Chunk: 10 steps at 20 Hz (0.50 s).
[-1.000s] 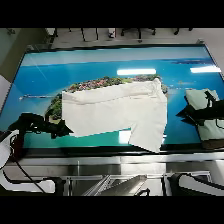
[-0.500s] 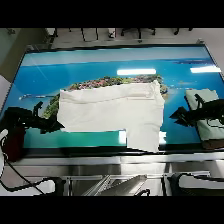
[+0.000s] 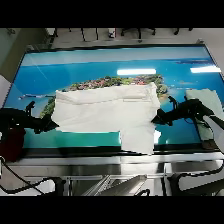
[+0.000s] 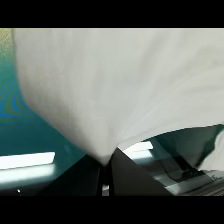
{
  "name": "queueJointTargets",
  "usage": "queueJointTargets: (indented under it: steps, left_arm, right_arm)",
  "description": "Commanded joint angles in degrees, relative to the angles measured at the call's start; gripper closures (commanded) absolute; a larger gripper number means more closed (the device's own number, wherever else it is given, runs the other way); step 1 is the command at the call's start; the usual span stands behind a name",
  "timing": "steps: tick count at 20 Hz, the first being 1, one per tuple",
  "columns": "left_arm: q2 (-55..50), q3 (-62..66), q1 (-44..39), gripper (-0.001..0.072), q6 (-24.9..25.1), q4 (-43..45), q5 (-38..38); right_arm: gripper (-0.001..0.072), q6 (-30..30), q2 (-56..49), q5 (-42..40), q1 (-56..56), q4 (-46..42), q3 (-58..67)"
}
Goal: Fold the shirts.
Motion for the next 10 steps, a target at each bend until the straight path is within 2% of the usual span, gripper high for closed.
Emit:
queueJointTargets:
  steps: [1, 4, 6, 7, 10]
  left_arm:
    - [0.81, 1.81, 0.11, 0.0685, 1.29, -3.43, 2.29]
    - [8.72, 9.16, 0.11, 0.0685, 2.1, -12.39, 7.52]
    - [16.7, 19.78, 0.11, 0.0685, -0.02, -16.09, 10.75]
    - [21.14, 26.95, -0.13, 0.0685, -2.03, -16.26, 10.51]
    - [33.33, 46.97, -0.92, 0.0685, -2.64, -15.61, 0.26]
  right_arm:
    - [0.0688, -2.67, 2.93, -2.45, 2.34, 6.91, 1.77]
    - [0.0689, -2.03, 16.9, -2.43, 1.09, 11.04, 8.5]
    - [0.0689, -2.03, 29.18, -1.25, -0.7, 13.73, 18.88]
    - [0.0689, -2.03, 34.95, 0.35, -1.64, 13.51, 25.81]
    - [0.0689, -2.25, 46.82, 5.9, -4.07, 10.03, 45.86]
